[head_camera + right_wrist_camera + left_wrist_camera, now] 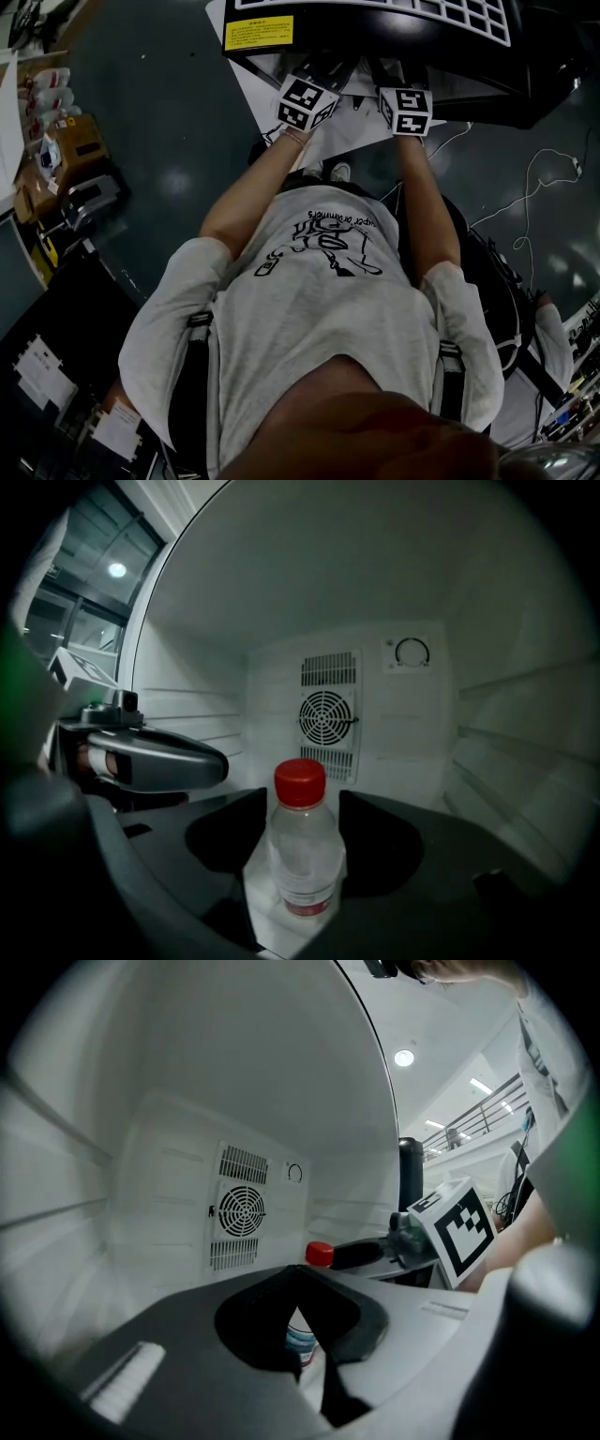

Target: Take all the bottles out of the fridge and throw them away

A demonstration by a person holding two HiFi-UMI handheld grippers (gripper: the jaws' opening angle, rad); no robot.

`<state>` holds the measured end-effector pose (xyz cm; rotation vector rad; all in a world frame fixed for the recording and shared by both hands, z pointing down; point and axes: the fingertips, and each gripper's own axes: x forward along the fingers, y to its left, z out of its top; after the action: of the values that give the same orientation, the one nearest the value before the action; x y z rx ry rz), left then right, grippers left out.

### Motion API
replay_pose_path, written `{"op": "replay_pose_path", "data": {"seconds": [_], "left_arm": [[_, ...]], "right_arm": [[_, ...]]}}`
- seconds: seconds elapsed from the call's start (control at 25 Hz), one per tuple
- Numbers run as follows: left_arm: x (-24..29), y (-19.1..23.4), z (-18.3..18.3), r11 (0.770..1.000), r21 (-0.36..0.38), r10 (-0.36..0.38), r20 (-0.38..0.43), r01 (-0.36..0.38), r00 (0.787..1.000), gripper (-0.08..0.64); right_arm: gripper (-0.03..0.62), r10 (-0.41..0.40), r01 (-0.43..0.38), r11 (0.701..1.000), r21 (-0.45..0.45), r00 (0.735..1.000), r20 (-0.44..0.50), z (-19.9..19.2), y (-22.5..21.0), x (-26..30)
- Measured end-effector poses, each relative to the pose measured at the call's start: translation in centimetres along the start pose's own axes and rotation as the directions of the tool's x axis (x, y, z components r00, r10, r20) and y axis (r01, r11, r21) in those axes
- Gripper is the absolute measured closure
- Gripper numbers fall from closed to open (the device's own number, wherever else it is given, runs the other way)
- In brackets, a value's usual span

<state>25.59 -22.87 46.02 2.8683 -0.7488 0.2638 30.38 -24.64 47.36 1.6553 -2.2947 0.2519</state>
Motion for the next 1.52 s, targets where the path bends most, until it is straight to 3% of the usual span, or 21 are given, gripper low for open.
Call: {"op": "replay_pose_path", "data": {"seconds": [1.52], "left_arm": [[-2.9, -2.1, 0.8, 1.000, -0.003, -0.013, 0.023, 0.013, 1.000, 0.551]], "right_arm": [[0.433, -0.037, 0.036, 0.999, 0.022, 0.996, 0.080, 1.6, 1.3, -4.8]]}}
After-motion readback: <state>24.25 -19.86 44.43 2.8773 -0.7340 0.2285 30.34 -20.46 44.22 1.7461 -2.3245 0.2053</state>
